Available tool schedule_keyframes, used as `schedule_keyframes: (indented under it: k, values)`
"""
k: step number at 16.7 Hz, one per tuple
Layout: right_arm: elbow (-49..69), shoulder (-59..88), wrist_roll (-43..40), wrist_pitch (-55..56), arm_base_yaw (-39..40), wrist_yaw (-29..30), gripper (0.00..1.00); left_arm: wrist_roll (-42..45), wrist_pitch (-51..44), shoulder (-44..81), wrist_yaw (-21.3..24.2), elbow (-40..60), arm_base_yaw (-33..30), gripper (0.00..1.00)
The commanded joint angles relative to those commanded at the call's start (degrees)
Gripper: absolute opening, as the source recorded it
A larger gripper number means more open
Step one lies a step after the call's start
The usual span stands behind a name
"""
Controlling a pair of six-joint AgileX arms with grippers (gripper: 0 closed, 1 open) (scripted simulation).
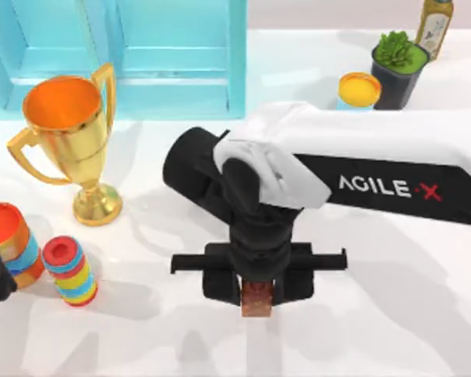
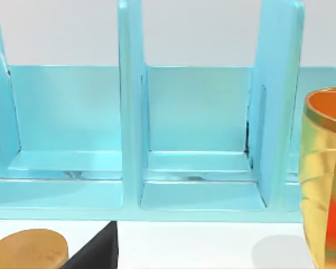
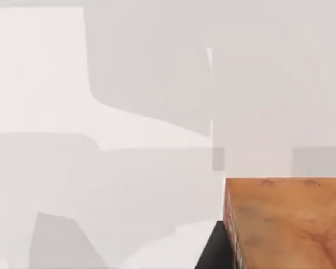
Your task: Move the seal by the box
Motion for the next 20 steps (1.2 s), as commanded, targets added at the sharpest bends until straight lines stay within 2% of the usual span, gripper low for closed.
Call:
schedule_keyframes:
  k: [8,11,16,20]
  values:
    - [2.2,-1.2,0.0,-3.3,-0.2,-0.1,0.00,0.0,0.0,0.0,0.0,0.0,0.0,1.00]
    - [6.1,-2.8,-3.9,-4.9,-3.9,-3.1,0.00,0.0,0.0,0.0,0.0,0.0,0.0,1.00]
    - [18.2,-5.7,-19.8,-11.9,-21.6,-8.9,0.00,0.0,0.0,0.0,0.0,0.0,0.0,1.00]
    - [23.2,-4.9,-34.8,-19.0,-38.1,-7.1,0.00,0.0,0.0,0.0,0.0,0.0,0.0,1.00]
